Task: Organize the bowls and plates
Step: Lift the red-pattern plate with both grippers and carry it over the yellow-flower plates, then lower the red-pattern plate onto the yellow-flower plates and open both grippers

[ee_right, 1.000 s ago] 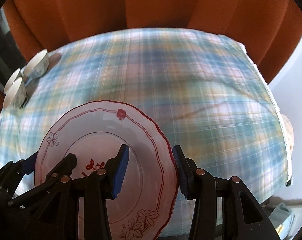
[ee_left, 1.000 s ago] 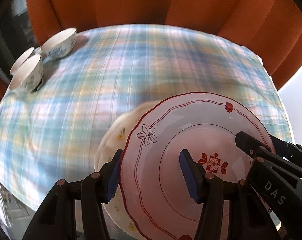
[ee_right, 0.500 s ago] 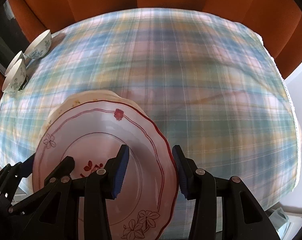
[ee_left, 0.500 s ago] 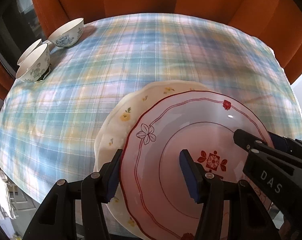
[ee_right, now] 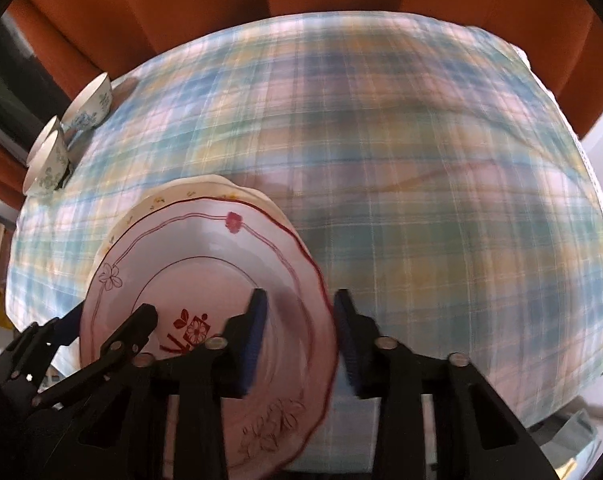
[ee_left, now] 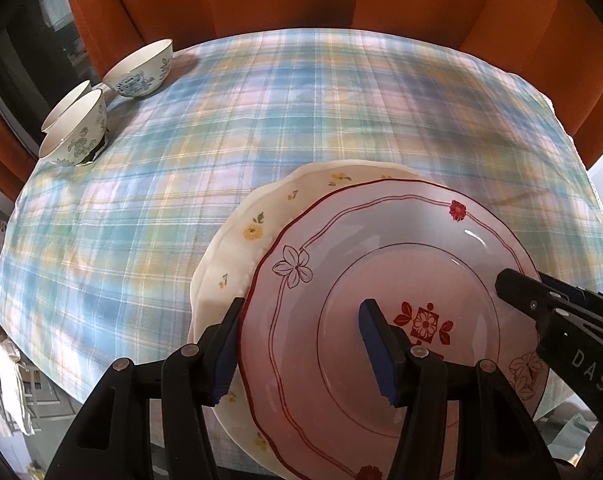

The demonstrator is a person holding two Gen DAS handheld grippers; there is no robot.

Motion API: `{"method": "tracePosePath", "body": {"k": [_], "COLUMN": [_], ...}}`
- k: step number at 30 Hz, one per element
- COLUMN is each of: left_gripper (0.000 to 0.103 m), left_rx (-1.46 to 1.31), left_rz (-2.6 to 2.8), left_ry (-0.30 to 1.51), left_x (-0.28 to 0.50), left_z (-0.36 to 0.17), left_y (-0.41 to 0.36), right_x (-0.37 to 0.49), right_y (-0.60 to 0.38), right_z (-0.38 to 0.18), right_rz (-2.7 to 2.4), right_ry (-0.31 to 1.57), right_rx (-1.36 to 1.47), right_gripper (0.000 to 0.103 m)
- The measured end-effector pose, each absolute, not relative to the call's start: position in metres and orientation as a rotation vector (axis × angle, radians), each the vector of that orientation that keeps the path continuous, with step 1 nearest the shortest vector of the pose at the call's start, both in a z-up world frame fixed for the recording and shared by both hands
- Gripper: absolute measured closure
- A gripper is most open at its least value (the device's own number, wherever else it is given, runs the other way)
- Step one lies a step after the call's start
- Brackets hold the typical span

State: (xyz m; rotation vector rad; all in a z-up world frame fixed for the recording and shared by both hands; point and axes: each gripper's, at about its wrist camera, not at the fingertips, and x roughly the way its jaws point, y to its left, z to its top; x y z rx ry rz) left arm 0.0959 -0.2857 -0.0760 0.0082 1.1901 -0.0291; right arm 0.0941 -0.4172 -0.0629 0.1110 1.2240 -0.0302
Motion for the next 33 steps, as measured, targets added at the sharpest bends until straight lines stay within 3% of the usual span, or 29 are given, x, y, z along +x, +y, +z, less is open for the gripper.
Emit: {"method": "tracePosePath", "body": {"k": [23,33], "left_gripper": [0.046,0.038], "left_rx": [0.027,0.072], "left_rz": [0.119,0.103], "left_ry": [1.177,1.155], "left_x": [0.099,0.094], "left_z": [-0.077,-0.080], "left_y": [-0.276,-0.285], "right_x": [0.110,0.108], "right_y": [-0.392,-0.386], "right_z": [-0.064,-0.066], "right_rz": [0.036,0.034], "right_ry": [1.190,1.160], "right_rx": [-0.031,-0.075], "right_gripper": [0.072,0.070]}}
